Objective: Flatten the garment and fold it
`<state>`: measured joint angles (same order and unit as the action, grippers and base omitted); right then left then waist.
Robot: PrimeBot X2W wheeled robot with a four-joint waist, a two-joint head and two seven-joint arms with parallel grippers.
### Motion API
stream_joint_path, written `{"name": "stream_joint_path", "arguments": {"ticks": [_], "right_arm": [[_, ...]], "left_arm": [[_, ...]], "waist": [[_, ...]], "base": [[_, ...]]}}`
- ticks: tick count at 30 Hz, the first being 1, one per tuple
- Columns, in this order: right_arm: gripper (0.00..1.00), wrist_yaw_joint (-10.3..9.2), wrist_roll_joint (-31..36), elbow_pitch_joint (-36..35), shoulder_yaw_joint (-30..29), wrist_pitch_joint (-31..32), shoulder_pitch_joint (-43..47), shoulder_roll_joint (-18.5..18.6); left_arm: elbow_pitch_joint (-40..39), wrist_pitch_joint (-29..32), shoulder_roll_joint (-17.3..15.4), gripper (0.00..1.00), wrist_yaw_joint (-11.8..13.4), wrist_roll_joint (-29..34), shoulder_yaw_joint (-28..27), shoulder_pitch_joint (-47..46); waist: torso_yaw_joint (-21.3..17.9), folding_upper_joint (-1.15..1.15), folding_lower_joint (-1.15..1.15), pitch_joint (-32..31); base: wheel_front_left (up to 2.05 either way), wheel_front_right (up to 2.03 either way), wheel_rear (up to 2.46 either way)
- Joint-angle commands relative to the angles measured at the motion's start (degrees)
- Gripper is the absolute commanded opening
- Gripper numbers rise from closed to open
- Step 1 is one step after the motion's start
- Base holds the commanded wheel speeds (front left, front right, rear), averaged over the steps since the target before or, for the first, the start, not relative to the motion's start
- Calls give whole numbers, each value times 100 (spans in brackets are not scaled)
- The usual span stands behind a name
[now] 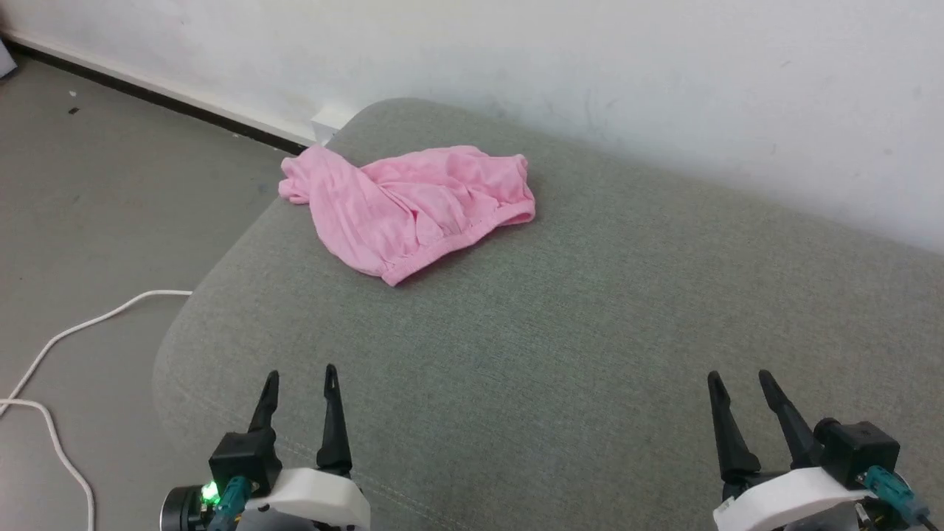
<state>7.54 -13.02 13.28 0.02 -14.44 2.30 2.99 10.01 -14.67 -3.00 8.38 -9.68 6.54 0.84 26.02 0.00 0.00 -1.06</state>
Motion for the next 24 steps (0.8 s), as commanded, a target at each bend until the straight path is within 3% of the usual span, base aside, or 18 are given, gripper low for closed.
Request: {"name": "stream_joint_path", "arguments": {"ticks": [1,14,19,24], "right_arm": [[100,-5,-29,11,-16,-56,49,-12],[100,-5,-34,-1,-15,-56,6,-12],[100,-5,104,-75,-42,-56,-130,-12],[100,-5,363,-244,-106,-29,-363,-12]], "left_arm": [[20,-33,13,100,37,-22,15,58],[28,-33,0,100,-4,-46,-46,-47],[-2,-33,-99,100,-200,-127,-217,-749],[470,70,-348,100,-489,-405,-446,-1833]], "waist": [[8,0,0,0],[-37,0,0,52],[-167,0,0,293],[-476,0,0,817]], "base": [[0,0,0],[0,0,0],[0,0,0],[0,0,0]]}}
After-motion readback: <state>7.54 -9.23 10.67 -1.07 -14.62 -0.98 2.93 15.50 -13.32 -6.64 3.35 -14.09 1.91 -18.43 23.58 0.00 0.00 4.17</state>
